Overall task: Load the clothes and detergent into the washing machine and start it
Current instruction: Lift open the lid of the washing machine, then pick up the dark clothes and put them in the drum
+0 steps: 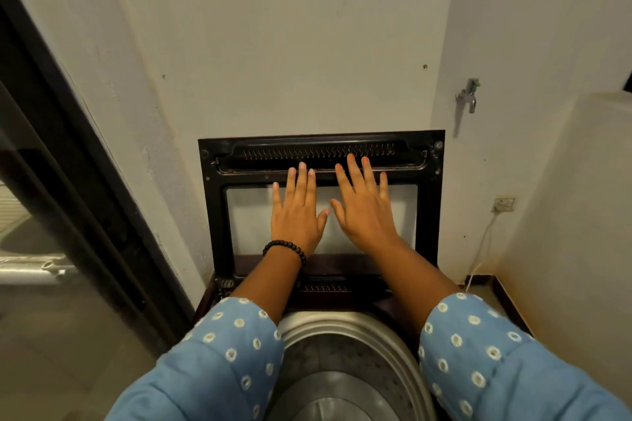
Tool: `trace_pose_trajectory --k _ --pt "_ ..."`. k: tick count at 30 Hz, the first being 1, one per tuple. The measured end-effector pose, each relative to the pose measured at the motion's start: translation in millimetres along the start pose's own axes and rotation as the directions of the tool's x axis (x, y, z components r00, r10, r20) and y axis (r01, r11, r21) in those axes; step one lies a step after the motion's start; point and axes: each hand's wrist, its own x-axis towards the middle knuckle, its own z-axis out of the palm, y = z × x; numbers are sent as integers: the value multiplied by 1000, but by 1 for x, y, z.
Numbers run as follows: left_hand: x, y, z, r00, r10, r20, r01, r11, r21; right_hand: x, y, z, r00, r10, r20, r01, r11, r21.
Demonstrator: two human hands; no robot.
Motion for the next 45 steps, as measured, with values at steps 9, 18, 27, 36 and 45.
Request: trace_pose_trajectory --k 9,18,27,36,45 --pt "-93 -10 36 982 24 189 -28 999 22 -95 -25 33 975 78 210 -81 997 5" --pt "-170 -8 68 931 74 358 -87 996 21 -185 -34 65 926 181 330 -154 982 -107" --pt "-202 17 80 866 288 408 -280 957 -81 -248 -34 48 869 335 365 -298 942 -154" --pt "-203 81 84 810 518 274 -464 853 -241 -289 -4 14 790 565 237 -513 821 -248" --pt "-191 159 82 671 715 197 -611 684 -398 -323 41 -12 651 743 157 -702 668 -247"
